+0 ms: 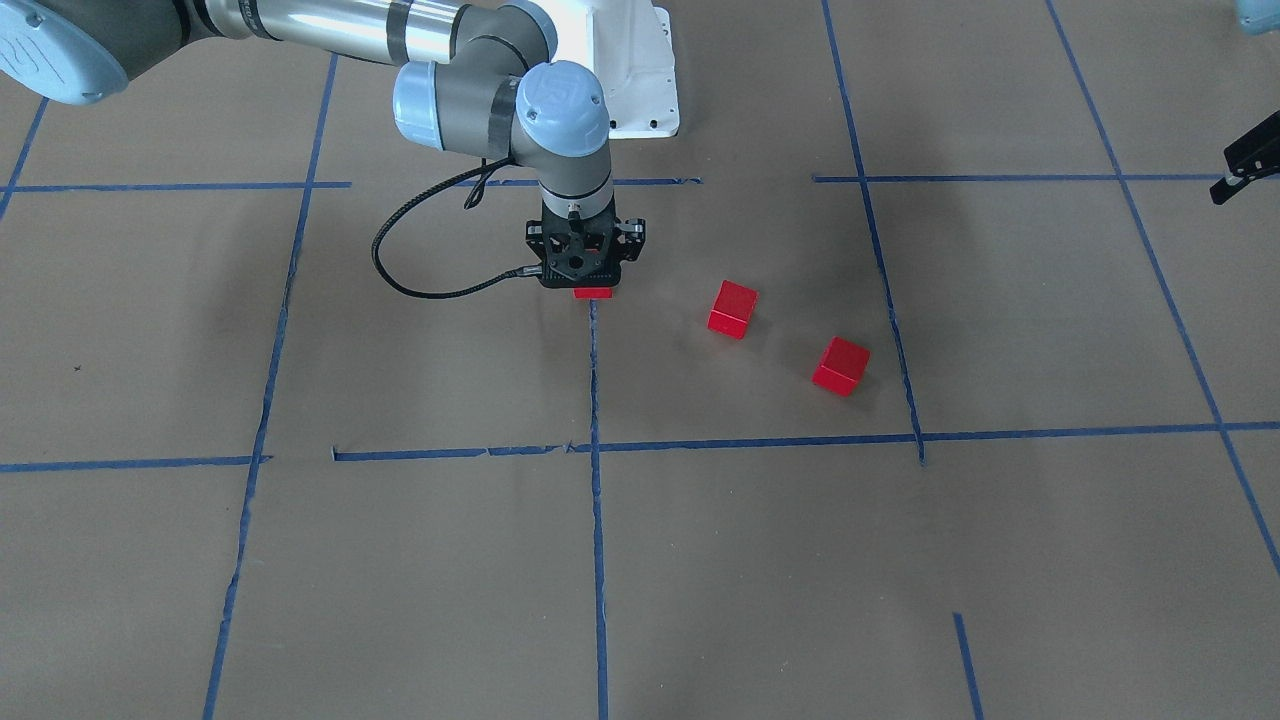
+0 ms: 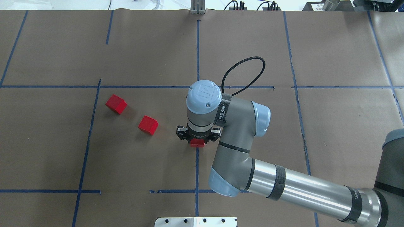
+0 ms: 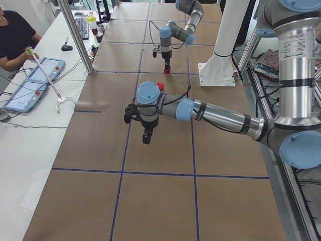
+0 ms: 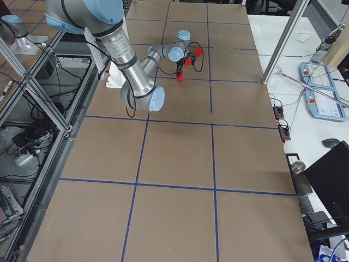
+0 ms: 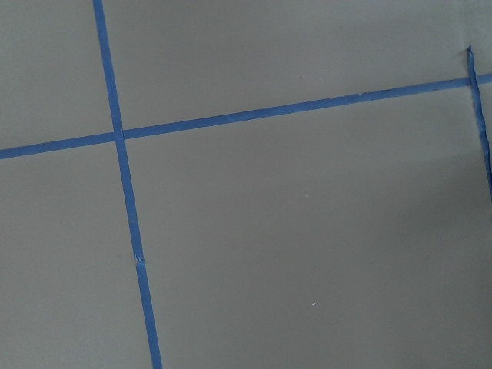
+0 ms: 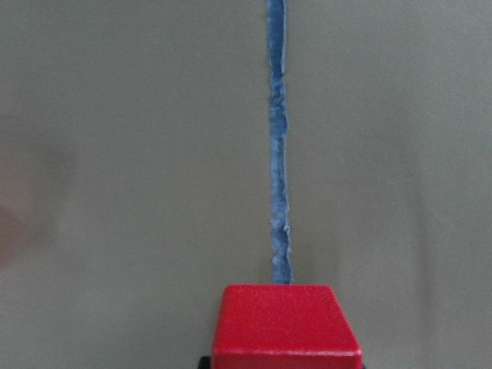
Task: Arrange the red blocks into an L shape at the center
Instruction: 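Set the red cube down at center and open the right gripper, then grasp the nearer red cube with the left gripper while the right gripper withdraws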
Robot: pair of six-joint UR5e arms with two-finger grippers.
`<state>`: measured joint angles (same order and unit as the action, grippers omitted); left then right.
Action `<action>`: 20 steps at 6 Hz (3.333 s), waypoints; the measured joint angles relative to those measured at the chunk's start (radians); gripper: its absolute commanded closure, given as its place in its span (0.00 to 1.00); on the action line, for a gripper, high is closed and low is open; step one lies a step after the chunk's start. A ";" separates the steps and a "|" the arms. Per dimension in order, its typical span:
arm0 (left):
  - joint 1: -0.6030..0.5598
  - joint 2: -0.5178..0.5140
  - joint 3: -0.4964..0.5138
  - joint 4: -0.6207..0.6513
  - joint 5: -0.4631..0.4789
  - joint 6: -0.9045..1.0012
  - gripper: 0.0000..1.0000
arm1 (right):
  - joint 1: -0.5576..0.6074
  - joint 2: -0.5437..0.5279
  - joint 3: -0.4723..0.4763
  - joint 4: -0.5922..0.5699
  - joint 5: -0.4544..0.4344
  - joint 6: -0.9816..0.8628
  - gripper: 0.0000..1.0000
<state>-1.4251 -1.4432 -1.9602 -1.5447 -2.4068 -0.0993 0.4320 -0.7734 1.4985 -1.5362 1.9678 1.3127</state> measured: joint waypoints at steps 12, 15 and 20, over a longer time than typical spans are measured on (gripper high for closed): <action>0.037 -0.045 -0.007 -0.001 0.000 -0.003 0.00 | 0.026 -0.073 0.141 -0.002 -0.026 -0.051 0.00; 0.231 -0.193 -0.004 0.001 0.000 -0.007 0.00 | 0.080 -0.288 0.406 -0.024 0.005 -0.051 0.00; 0.750 -0.538 0.026 -0.004 0.289 -0.537 0.00 | 0.085 -0.400 0.518 -0.015 0.016 -0.051 0.00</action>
<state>-0.6753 -1.9812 -1.9343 -1.5490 -2.1175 -0.6366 0.5166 -1.1732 2.0169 -1.5510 1.9836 1.2613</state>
